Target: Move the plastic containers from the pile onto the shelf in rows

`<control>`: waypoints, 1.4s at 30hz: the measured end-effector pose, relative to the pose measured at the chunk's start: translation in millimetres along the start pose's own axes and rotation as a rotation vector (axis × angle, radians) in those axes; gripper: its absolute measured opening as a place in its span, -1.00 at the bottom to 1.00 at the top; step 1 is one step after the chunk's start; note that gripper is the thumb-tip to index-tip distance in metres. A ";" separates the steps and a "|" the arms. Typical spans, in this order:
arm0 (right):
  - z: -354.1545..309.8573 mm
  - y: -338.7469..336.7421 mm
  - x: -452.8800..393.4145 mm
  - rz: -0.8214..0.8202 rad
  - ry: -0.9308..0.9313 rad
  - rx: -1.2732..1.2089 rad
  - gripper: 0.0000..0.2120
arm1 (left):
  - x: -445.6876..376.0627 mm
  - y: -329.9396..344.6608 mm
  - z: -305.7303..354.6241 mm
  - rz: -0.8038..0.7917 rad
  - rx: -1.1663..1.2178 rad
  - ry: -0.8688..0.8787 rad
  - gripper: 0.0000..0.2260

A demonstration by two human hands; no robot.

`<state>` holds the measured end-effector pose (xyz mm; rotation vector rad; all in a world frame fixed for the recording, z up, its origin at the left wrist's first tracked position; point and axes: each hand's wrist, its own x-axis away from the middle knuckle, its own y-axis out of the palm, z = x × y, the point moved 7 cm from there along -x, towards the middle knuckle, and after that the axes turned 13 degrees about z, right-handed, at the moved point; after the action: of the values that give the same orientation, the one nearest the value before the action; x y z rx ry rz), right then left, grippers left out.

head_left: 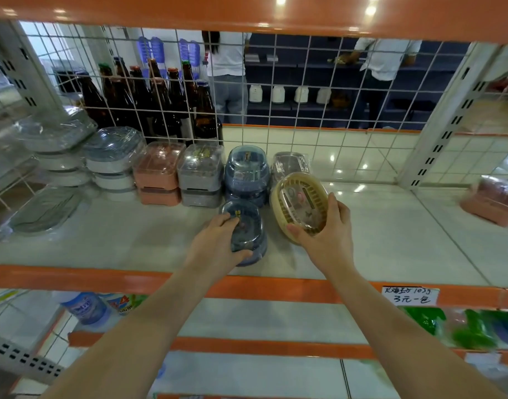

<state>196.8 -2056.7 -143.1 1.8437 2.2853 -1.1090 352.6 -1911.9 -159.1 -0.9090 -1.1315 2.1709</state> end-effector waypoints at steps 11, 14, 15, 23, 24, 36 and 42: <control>-3.7 0.1 -4.2 -0.005 -0.004 -0.010 -0.04 | -5.7 -2.5 -5.4 -0.076 0.045 0.042 -0.37; -7.0 -0.9 -4.2 -0.012 -0.012 -0.015 -0.03 | -6.6 -3.4 -9.5 -0.110 0.045 0.063 -0.42; -8.1 -1.4 -4.1 -0.014 -0.016 -0.015 -0.03 | -6.4 -3.7 -10.3 -0.117 0.052 0.067 -0.43; -14.8 -1.3 -1.6 -0.045 -0.048 -0.027 -0.02 | -6.3 -3.9 -11.0 -0.143 0.121 0.052 -0.46; -15.3 -1.6 -1.7 -0.045 -0.054 -0.028 -0.03 | -4.9 -4.4 -11.4 -0.132 0.099 0.048 -0.44; 7.0 -30.7 -10.0 0.038 -0.022 -0.021 -0.09 | -5.8 -16.7 14.0 0.093 0.075 0.024 -0.52; 42.7 -54.0 -15.7 0.074 0.039 0.018 -0.14 | -19.1 2.6 67.2 0.092 0.101 0.148 -0.58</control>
<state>137.8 -2095.4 -140.9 1.9569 2.2136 -1.0971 313.5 -1959.9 -126.7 -1.0759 -0.9180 2.1709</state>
